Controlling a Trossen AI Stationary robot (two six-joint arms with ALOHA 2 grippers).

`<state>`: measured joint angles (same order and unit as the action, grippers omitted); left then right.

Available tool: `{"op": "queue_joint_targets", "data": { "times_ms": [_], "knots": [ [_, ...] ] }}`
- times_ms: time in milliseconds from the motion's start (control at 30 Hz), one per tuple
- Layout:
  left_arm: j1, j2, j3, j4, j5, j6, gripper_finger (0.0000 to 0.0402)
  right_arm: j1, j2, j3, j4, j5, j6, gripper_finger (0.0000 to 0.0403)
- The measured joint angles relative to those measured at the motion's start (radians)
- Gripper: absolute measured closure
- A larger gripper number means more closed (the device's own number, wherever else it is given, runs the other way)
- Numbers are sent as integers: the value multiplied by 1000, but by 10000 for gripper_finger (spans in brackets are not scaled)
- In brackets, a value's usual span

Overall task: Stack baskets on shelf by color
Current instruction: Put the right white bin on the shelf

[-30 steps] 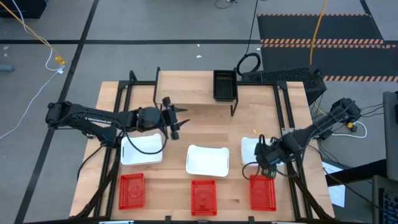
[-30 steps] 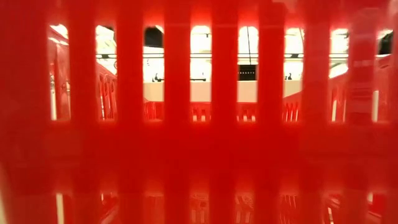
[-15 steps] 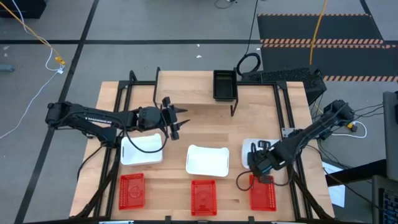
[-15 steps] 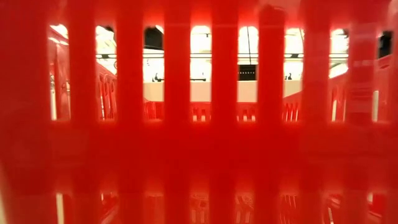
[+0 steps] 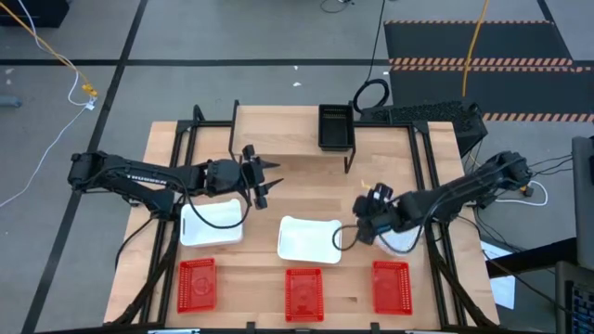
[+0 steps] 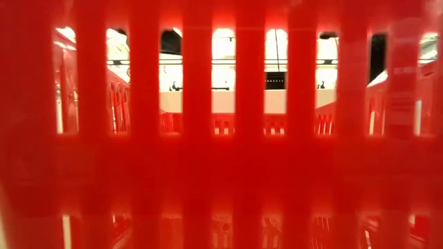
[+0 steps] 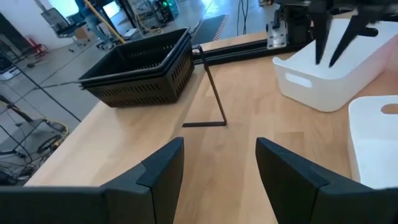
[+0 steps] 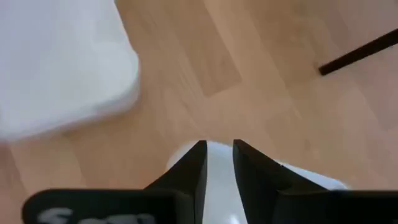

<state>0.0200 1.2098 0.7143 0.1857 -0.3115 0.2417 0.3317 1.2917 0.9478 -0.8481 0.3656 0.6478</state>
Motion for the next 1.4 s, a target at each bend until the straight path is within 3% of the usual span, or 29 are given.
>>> {"op": "queue_joint_targets", "data": {
  "times_ms": [133, 300, 400, 700, 1133, 1267, 1400],
  "knots": [
    [0, 0, 0, -1, 0, 16, 202, 3, -72, 0, -146, -243, -140, 329],
    [0, 0, 0, -14, -1, 15, 202, 99, -137, 0, -470, -492, -91, 318],
    [0, 0, 0, -26, -1, 7, 202, 190, -141, 0, -579, -498, -54, 321],
    [0, 0, 0, -27, -2, -27, 202, 366, -85, 0, -567, -393, -119, 323],
    [0, 0, 0, -26, -2, -2, 202, 460, -11, -28, -555, -357, -142, 322],
    [0, 0, 0, -25, -2, 10, 202, 460, -10, -116, -447, -345, -144, 322],
    [0, 0, 0, -23, -3, 16, 202, 460, -10, -195, -336, -420, -110, 330]
  ]
}}
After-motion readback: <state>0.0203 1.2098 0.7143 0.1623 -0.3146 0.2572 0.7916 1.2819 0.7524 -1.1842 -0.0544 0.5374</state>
